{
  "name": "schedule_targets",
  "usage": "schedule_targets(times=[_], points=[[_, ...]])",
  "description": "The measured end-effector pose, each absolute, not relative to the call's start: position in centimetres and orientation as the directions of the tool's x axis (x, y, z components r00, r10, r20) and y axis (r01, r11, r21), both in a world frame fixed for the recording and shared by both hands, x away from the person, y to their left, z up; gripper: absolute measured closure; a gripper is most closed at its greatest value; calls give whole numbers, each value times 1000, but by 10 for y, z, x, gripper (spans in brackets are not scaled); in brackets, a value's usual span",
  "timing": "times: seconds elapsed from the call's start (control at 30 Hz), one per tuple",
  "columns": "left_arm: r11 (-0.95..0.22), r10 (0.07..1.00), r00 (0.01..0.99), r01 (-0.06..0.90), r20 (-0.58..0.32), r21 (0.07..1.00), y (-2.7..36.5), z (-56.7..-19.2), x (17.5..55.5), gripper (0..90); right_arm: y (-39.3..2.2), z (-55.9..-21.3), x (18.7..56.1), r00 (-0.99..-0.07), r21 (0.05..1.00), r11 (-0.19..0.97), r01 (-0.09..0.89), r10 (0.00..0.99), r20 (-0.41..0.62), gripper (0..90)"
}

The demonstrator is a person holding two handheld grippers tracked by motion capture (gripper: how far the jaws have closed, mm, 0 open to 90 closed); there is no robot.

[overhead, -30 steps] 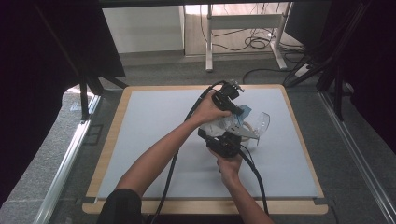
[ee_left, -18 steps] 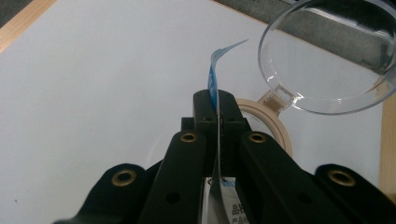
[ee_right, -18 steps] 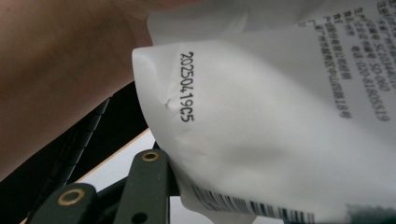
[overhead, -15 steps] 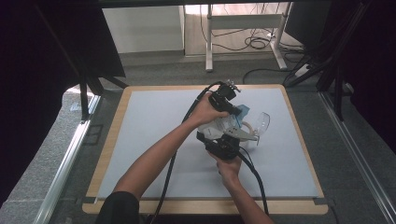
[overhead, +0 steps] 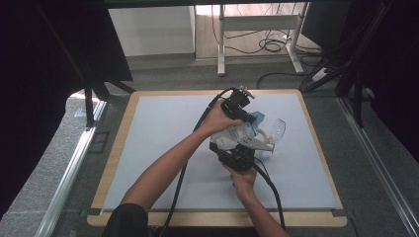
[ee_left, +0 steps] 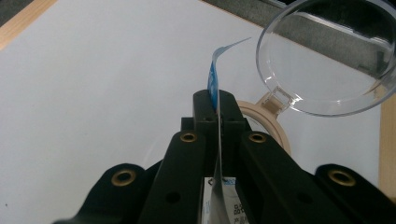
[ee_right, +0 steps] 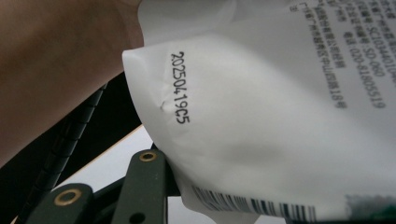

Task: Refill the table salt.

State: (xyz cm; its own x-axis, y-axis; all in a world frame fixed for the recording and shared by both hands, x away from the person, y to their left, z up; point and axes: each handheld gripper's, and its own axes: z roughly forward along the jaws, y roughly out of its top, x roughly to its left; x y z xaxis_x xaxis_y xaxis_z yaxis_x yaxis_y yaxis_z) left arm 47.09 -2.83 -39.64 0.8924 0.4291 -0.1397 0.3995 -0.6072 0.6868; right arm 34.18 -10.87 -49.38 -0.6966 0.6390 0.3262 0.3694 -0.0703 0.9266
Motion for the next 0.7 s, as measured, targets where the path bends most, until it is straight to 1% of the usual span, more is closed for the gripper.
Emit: schedule_targets(times=[0.3,0.7], points=[[-596,431,891,400,-143,696,-27,-396,469,896,-113,-498,340,-693,923,-46,383,646,320,618],[-580,431,889,402,-151,709,-19,-396,466,896,-118,-506,336,-696,926,5,378,661,281,597]])
